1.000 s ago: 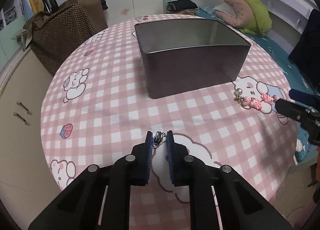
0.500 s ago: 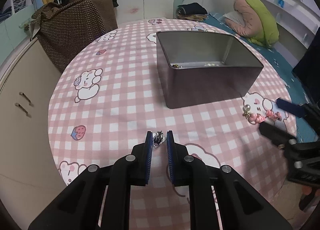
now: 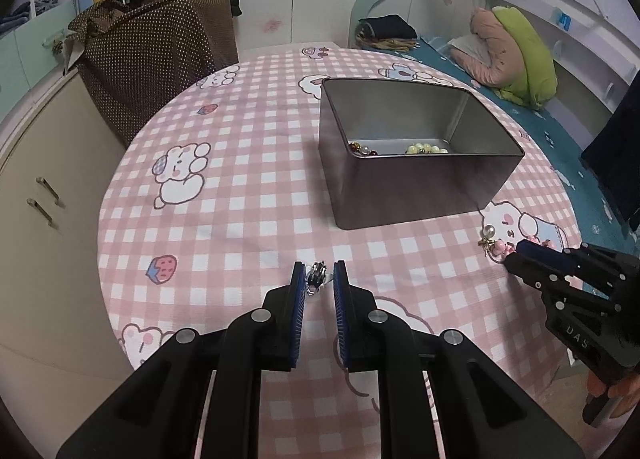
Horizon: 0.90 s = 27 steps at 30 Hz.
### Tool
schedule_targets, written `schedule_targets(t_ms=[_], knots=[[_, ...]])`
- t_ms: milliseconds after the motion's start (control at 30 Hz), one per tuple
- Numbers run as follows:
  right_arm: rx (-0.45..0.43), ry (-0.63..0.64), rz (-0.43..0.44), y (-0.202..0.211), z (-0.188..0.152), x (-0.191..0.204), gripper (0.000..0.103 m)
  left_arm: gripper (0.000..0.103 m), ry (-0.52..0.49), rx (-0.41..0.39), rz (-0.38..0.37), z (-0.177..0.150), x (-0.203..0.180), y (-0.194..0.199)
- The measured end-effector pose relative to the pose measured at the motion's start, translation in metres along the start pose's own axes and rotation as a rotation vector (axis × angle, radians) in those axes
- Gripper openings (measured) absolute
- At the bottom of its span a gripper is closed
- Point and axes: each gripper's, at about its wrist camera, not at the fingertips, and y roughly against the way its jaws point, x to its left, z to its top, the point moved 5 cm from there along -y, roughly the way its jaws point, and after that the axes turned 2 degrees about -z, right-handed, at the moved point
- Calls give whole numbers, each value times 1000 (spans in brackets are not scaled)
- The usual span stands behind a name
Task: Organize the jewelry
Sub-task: 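Grasp the pink bunny charm with the right gripper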
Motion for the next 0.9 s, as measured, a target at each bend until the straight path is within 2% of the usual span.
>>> schedule_targets(t_ms=[433, 900], knots=[[-28, -92, 69, 15, 9, -8, 17, 13, 36, -12, -34, 2, 0, 5], [-130, -95, 54, 44, 41, -12, 17, 13, 21, -68, -78, 25, -12, 24]])
